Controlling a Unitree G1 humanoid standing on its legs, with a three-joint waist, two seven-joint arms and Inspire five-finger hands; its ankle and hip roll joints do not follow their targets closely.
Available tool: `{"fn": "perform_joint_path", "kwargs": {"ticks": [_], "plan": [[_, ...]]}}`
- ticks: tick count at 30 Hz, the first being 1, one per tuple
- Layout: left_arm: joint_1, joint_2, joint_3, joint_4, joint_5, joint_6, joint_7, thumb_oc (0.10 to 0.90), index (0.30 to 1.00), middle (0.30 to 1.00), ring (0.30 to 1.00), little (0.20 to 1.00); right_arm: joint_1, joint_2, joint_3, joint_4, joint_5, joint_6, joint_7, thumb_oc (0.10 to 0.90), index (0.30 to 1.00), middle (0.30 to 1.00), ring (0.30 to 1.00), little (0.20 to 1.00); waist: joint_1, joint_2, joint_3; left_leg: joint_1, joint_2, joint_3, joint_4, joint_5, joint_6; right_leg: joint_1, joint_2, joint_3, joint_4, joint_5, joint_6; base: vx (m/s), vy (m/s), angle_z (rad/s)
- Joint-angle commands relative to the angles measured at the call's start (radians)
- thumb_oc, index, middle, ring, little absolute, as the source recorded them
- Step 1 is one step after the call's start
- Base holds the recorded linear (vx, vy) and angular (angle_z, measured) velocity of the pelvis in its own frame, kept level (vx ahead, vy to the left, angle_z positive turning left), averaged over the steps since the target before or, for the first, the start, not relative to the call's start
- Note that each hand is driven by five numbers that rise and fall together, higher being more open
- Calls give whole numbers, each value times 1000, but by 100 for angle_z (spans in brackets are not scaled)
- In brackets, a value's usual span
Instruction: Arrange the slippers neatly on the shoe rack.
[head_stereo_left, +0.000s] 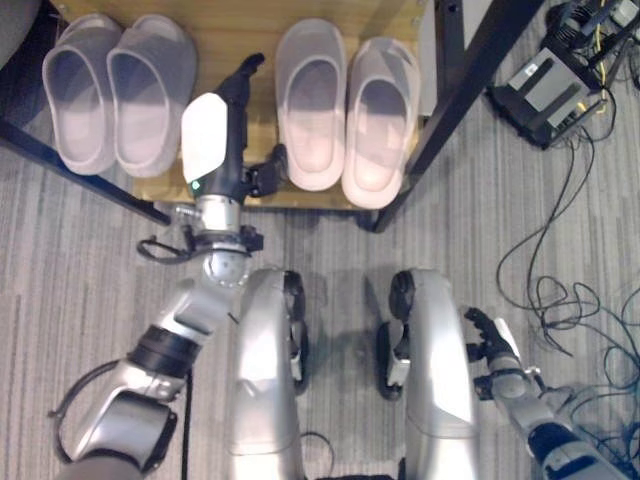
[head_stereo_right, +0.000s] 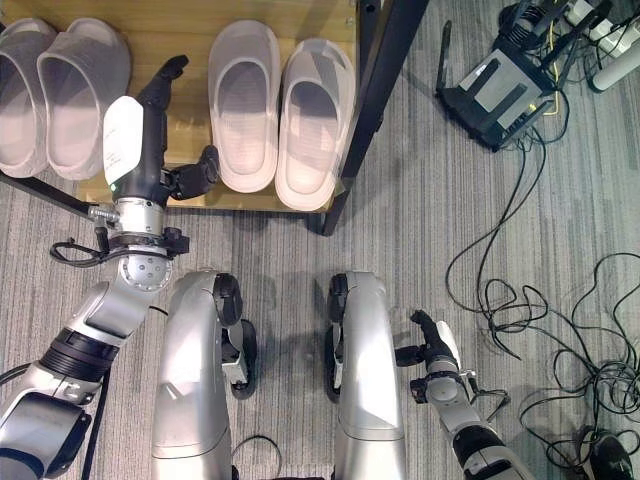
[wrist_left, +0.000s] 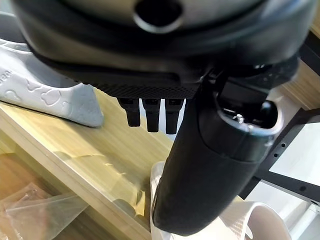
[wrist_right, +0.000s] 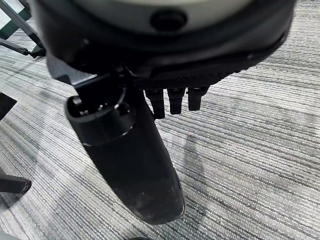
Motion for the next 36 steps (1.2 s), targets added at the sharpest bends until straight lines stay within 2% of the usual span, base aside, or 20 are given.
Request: {"fn": "perform_joint_path", "kwargs": {"ticks": [1,12,17,19,21,23,36], "plan": [[-146,-3,-42,-45,-16,-100,32,800,900,900,900,900,8,-38,-37,-4,5,-26,-14,800,900,900,900,900,5,-10,-28,61,-56,-97,16,-125,68,1,-8,43,-67,34,-75,0,0,0],[-180,7,-84,-43,-76,-143,2,800,900,900,900,900,-6,-36,-27,6,4,-30,-14,800,900,900,900,900,-4,-9,-28,61,-53,-99,22,-124,62,1,-5,47,-63,32,-72,0,0,0],[-183,25,-84,-48,-55,-142,9,800,900,900,900,900,-5,-32,-23,9,-11,-31,-17,800,900,900,900,900,-5,-9,-28,61,-51,-98,24,-125,61,1,-3,48,-61,34,-72,0,0,0],[-169,50,-68,-67,-22,-137,16,800,900,900,900,900,2,-27,-24,10,-19,-30,-16,800,900,900,900,900,-2,-7,-28,61,-52,-98,25,-125,60,1,-1,48,-59,33,-73,0,0,0],[-135,101,-11,-110,75,-104,45,800,900,900,900,900,16,-18,-30,9,-33,-30,-19,800,900,900,900,900,7,-3,-28,61,-52,-96,25,-127,59,1,-3,45,-56,29,-74,0,0,0],[-119,105,16,-134,102,-96,58,800,900,900,900,900,21,-14,-31,7,-34,-30,-17,800,900,900,900,900,9,-3,-28,61,-54,-97,27,-126,59,1,-2,43,-53,28,-74,0,0,0],[31,110,164,-276,108,-128,109,800,900,900,900,900,31,-9,-50,1,-62,-28,-37,800,900,900,900,900,29,12,-28,61,-60,-95,19,-120,57,1,-9,38,-50,22,-83,0,0,0]]}}
